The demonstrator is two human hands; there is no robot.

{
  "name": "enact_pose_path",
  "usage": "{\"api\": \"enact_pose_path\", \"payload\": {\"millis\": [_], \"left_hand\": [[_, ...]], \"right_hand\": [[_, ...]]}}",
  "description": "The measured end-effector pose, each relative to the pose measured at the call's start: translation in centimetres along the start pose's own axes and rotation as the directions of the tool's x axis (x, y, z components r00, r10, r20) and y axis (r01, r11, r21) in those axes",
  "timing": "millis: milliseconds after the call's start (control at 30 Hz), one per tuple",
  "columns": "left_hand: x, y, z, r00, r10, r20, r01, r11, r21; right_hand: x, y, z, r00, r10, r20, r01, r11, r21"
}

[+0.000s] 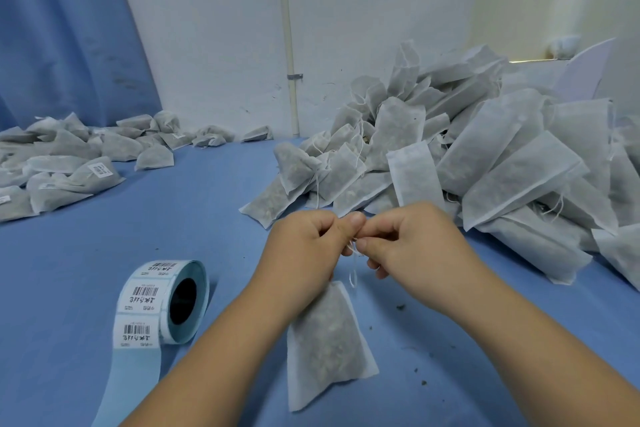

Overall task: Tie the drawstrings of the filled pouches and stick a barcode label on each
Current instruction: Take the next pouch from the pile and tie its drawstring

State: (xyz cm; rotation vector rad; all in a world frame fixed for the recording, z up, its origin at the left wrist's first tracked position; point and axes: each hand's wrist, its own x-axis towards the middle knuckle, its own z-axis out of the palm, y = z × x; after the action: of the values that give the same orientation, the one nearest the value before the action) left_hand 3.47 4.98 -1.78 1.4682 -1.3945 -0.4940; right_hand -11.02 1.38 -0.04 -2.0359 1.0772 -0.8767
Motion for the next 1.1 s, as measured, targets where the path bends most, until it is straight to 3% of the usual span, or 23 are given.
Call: {"api": "enact_pose_path", "payload": {"millis": [233, 500, 767, 1100], "left_hand": [[0.1, 0.2, -0.5, 0.971, -0.099, 0.216, 0.125, 0.986, -0.108], [0.1, 0.4, -1.5, 0.926, -0.124, 0.356, 0.166, 0.982, -0.089], [0.1, -0.3, -1.5, 0.921, -0.164, 0.353, 0.153, 0.986, 0.058], [-0.2, 0.0, -1.3, 0.941, -0.166, 0.296, 0.123, 0.98, 0.158]], "right_hand": [[0.3, 0.2, 0.0, 1.0, -0.021, -0.007, 0.02, 0.997, -0.069], [0.6, 0.7, -0.6, 0.98, 0.155, 0.128, -0.173, 0.974, 0.144], [1.0, 1.0, -1.1, 0.916, 0.279, 0.289, -0.369, 0.87, 0.327], [1.1, 1.3, -1.6, 0.788, 0.286, 0.546, -0.57, 0.673, 0.471]]}}
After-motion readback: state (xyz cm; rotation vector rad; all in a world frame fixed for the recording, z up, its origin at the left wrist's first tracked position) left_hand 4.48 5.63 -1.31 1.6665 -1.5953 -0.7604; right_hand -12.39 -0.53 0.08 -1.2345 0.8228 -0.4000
